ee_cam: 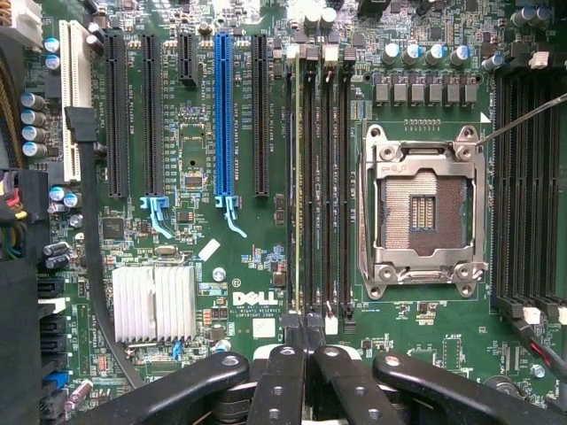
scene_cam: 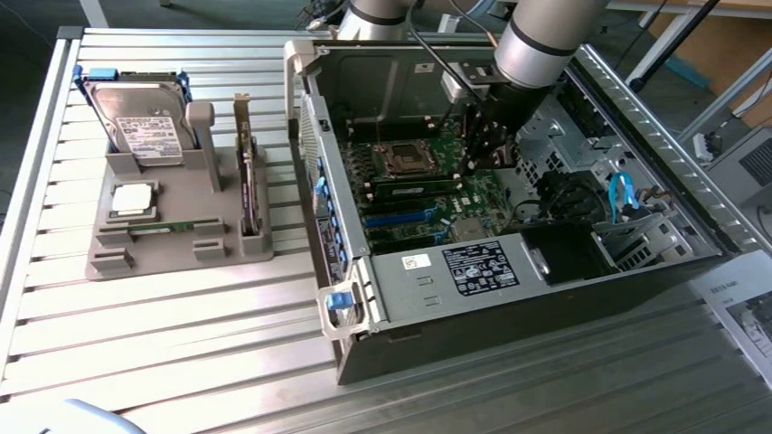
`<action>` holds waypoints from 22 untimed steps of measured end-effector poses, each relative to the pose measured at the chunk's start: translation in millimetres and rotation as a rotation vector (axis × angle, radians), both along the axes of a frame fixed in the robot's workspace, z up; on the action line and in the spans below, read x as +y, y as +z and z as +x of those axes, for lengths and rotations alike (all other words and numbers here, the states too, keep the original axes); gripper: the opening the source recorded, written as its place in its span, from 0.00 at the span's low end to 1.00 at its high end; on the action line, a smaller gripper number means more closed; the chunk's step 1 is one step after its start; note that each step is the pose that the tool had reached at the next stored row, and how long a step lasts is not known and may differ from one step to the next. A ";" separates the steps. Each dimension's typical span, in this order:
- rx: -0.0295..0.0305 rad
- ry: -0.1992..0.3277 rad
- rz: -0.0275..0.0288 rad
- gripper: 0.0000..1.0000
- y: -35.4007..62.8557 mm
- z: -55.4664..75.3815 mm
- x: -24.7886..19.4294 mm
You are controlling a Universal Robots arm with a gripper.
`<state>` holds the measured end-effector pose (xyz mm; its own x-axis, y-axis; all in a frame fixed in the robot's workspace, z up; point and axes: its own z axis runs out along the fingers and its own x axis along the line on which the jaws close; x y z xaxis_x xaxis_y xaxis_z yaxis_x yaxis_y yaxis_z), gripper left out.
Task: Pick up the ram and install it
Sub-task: 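Press down the ram until it locks into place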
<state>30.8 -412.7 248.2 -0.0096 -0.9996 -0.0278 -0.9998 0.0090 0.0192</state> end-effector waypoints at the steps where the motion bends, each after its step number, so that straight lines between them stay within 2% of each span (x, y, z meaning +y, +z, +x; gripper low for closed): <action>1: 0.0000 0.000 0.0000 0.10 0.0 -0.2 0.0; 22: -0.0013 0.000 0.0000 0.10 -0.1 -18.8 0.0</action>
